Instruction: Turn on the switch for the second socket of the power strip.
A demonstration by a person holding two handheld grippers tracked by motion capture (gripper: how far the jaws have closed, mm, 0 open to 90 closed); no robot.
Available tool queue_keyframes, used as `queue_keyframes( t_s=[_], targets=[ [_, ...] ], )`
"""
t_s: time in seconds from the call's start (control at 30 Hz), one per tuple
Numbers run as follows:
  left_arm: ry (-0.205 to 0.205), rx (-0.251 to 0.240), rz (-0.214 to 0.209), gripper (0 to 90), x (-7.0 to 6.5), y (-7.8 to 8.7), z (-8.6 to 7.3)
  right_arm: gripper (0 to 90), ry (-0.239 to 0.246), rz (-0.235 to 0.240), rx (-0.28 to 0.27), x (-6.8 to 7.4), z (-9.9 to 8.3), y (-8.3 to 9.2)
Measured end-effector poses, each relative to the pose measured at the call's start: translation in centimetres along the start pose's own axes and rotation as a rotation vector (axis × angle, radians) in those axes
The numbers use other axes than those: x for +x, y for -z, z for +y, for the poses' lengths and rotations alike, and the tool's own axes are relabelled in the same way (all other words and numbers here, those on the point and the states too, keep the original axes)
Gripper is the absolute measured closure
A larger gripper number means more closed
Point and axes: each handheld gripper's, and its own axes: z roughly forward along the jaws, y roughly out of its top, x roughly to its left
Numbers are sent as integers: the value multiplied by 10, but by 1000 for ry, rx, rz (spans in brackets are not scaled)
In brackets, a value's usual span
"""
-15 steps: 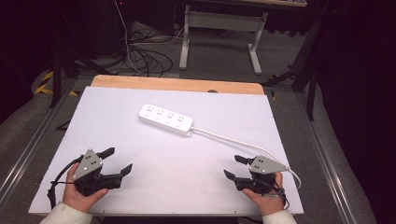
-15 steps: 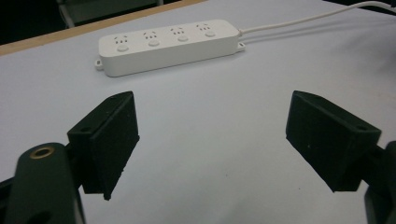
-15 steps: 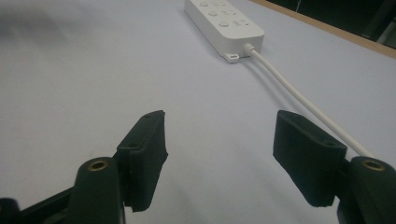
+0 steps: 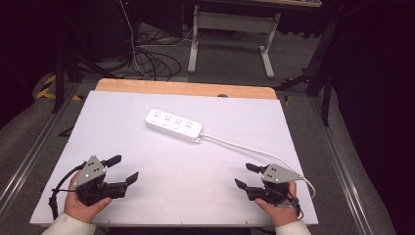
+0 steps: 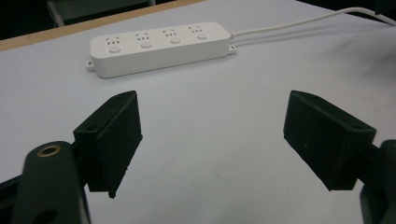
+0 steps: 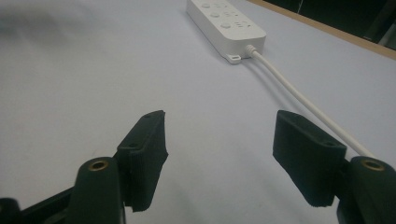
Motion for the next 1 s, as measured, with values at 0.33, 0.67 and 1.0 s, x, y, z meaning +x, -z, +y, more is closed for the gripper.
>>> queue_keyframes(
  t_s=[0.33, 0.67, 1.0],
  targets=[
    [5, 19, -4, 229, 0, 3, 8, 358, 0, 1, 4, 1, 0, 0],
    [-13, 39, -34, 353, 2, -2, 35, 370, -7, 5, 14, 0, -2, -1],
    [-41, 45, -34, 340, 2, -15, 60, 371, -20, 13, 17, 1, -4, 0]
  ],
)
